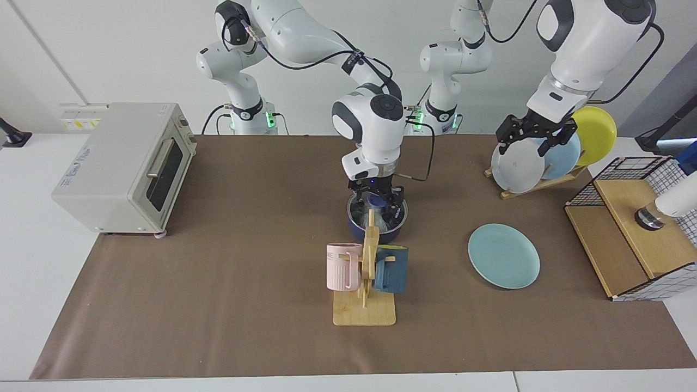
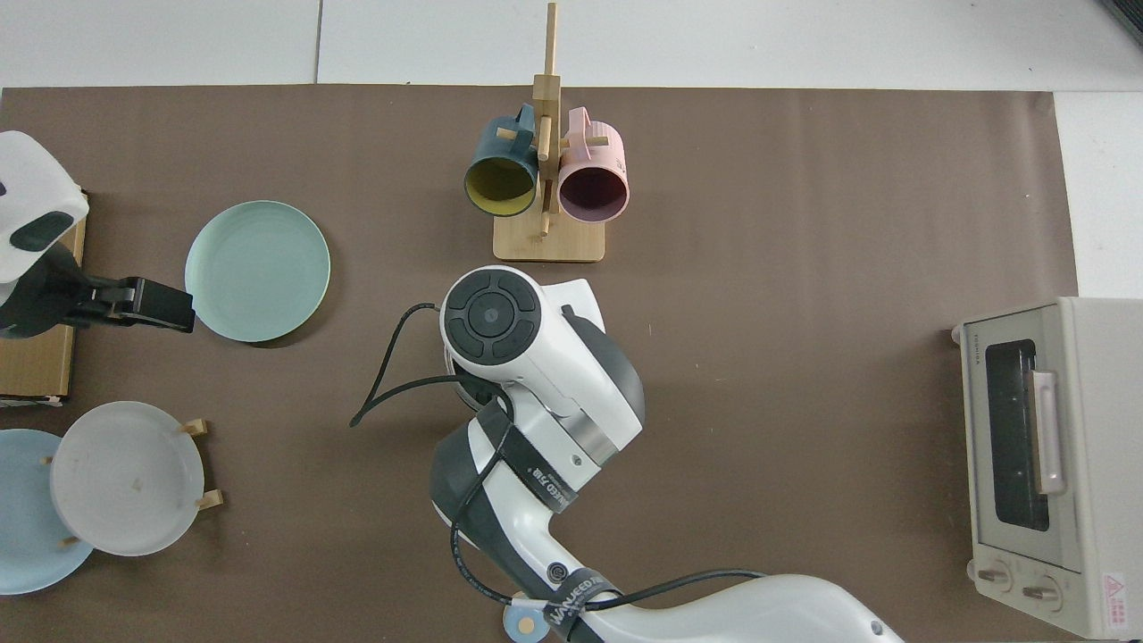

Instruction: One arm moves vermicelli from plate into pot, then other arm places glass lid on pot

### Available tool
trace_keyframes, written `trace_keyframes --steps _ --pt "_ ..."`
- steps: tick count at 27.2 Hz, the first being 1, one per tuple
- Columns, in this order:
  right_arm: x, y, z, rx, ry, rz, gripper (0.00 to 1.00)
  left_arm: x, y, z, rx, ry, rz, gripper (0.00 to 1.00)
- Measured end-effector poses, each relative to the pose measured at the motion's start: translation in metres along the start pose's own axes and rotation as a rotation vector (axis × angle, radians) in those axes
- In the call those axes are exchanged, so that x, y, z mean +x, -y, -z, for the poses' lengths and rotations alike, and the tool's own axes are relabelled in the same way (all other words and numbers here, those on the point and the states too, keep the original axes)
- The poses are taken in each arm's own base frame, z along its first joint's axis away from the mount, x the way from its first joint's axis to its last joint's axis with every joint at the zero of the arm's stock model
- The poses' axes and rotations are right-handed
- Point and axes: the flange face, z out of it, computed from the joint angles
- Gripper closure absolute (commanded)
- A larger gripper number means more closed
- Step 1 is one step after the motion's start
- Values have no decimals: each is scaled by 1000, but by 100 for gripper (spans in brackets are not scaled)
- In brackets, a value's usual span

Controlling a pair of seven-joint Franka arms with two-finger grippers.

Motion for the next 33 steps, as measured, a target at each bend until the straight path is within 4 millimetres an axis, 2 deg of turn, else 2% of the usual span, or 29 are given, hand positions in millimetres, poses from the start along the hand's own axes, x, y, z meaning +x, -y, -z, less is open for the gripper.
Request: trace_keyframes --steps 10,17,26,29,33 --pt "5 -12 58 -9 1 -12 0 0 0 0 0 0 0 0" --pt "20 -34 116 39 -10 4 0 0 0 0 0 0 0 0" --pt "76 -102 184 58 -14 167 0 0 0 0 0 0 0 0" --pt "101 -128 197 52 -18 215 0 0 0 0 0 0 0 0" --pt "143 -170 204 42 -21 299 0 0 0 0 0 0 0 0"
